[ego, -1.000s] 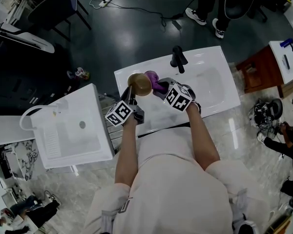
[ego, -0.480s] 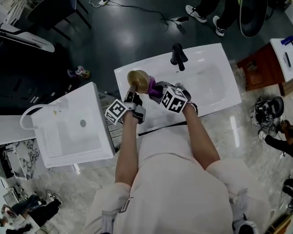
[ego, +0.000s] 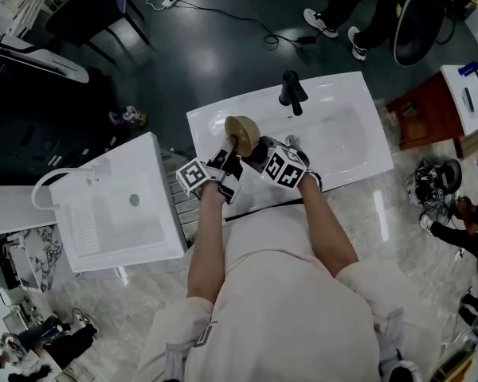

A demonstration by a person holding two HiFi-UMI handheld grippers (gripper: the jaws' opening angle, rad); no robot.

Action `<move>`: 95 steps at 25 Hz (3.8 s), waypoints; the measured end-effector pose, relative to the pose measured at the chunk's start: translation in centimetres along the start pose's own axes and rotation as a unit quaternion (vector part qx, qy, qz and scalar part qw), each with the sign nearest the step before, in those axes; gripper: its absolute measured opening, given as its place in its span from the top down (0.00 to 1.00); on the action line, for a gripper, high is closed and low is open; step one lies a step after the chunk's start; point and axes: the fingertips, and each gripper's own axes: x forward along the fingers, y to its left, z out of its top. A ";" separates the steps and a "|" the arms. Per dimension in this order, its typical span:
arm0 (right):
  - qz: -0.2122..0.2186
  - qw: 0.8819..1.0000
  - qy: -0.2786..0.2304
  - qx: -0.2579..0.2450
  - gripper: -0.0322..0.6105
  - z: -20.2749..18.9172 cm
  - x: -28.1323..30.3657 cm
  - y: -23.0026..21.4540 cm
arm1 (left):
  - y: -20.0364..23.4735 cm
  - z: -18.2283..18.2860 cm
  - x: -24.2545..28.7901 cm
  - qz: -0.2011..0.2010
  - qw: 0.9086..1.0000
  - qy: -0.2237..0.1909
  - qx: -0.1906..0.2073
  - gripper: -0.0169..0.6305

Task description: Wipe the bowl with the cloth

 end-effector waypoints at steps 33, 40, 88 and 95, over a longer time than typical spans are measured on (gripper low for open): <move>-0.186 0.981 -0.051 0.008 0.80 0.9 -5.0 -7.5 | 3.6 -0.8 -2.1 0.050 0.997 0.064 -0.001 0.95; -0.149 0.987 -0.059 0.010 0.80 1.3 -4.3 -6.4 | 4.4 1.0 -2.9 0.082 0.996 0.009 -0.016 0.95; -0.037 0.975 -0.174 0.132 0.81 3.2 -6.2 -4.8 | 4.2 1.2 -4.2 0.158 0.976 0.043 0.142 0.95; 0.030 0.982 -0.144 0.120 0.81 2.6 -4.9 -2.2 | 4.7 4.4 -5.9 0.204 0.967 -0.044 0.146 0.95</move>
